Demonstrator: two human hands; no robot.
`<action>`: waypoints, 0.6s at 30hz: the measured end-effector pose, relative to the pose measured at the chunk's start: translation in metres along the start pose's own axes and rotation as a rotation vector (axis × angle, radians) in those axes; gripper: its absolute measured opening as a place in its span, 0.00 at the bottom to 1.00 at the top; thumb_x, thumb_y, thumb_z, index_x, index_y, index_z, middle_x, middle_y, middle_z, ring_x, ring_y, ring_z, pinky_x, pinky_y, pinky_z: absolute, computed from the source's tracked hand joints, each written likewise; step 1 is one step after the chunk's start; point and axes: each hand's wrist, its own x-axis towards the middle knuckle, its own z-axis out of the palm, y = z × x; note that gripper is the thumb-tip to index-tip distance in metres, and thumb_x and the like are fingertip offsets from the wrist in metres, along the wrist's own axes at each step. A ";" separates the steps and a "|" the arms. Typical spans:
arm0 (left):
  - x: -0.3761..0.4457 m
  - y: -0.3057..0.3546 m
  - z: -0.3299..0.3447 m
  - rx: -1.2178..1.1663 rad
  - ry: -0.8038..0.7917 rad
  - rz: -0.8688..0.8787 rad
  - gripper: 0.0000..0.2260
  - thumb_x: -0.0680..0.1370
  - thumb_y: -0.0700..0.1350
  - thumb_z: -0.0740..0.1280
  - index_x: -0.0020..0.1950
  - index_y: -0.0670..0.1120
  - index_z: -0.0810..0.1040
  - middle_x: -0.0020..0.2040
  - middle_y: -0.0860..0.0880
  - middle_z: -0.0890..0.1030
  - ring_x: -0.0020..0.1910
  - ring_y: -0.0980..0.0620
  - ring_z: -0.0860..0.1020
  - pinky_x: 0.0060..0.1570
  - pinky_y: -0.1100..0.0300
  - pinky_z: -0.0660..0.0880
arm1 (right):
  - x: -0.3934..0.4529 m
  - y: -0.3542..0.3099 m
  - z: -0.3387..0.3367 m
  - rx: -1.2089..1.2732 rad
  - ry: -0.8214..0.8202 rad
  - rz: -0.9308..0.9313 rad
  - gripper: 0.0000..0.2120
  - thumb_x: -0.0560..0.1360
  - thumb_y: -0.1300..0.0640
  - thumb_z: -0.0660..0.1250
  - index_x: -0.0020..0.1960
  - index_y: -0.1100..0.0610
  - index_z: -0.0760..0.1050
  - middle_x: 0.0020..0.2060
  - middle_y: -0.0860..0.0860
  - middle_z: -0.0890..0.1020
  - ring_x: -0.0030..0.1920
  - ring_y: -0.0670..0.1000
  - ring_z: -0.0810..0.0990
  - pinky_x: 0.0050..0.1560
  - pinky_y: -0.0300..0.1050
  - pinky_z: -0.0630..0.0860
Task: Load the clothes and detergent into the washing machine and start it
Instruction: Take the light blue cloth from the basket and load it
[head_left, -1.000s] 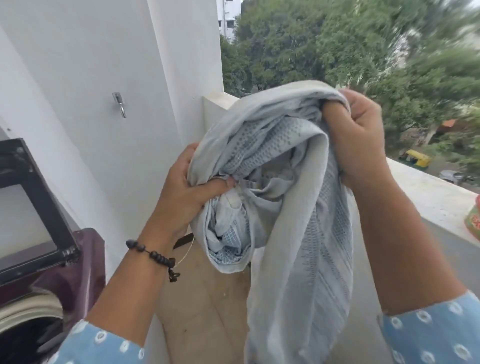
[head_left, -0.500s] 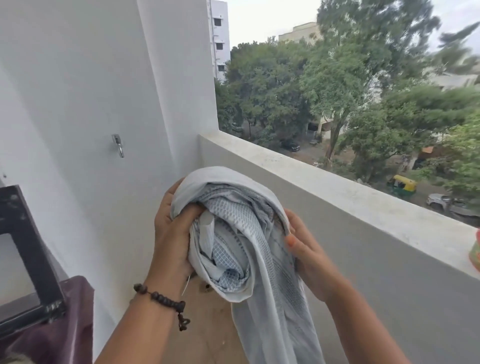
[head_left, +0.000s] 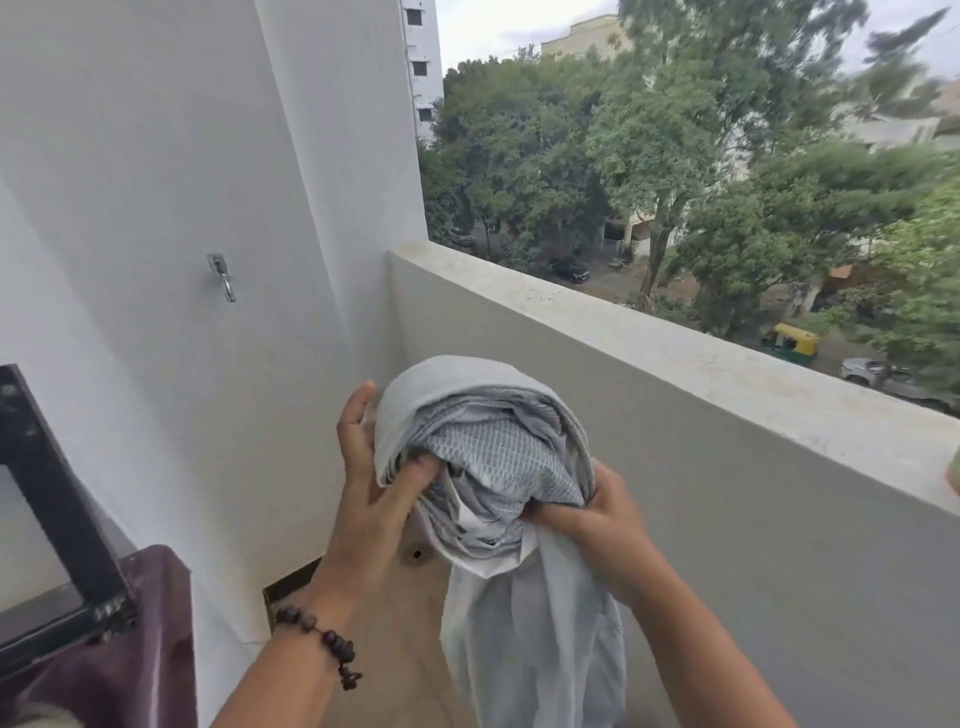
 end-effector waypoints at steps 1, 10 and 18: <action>-0.001 0.000 -0.009 0.041 -0.081 -0.028 0.38 0.67 0.56 0.72 0.71 0.70 0.56 0.74 0.53 0.66 0.69 0.56 0.72 0.66 0.54 0.73 | 0.005 -0.006 -0.005 -0.105 0.033 -0.061 0.19 0.62 0.69 0.75 0.46 0.48 0.83 0.42 0.48 0.86 0.43 0.46 0.84 0.42 0.40 0.78; 0.011 0.041 0.003 0.999 -0.426 0.118 0.63 0.57 0.70 0.75 0.71 0.68 0.26 0.78 0.63 0.38 0.77 0.59 0.34 0.75 0.38 0.36 | 0.033 -0.053 0.007 -0.988 -0.264 -0.355 0.19 0.63 0.64 0.71 0.51 0.48 0.80 0.40 0.43 0.77 0.43 0.48 0.79 0.42 0.49 0.76; 0.016 0.033 0.018 0.786 -0.298 0.116 0.30 0.64 0.45 0.78 0.64 0.63 0.75 0.45 0.60 0.83 0.44 0.65 0.80 0.43 0.71 0.74 | 0.017 -0.048 0.012 -0.961 -0.190 -0.327 0.21 0.65 0.53 0.69 0.59 0.45 0.77 0.44 0.43 0.77 0.47 0.46 0.77 0.50 0.55 0.73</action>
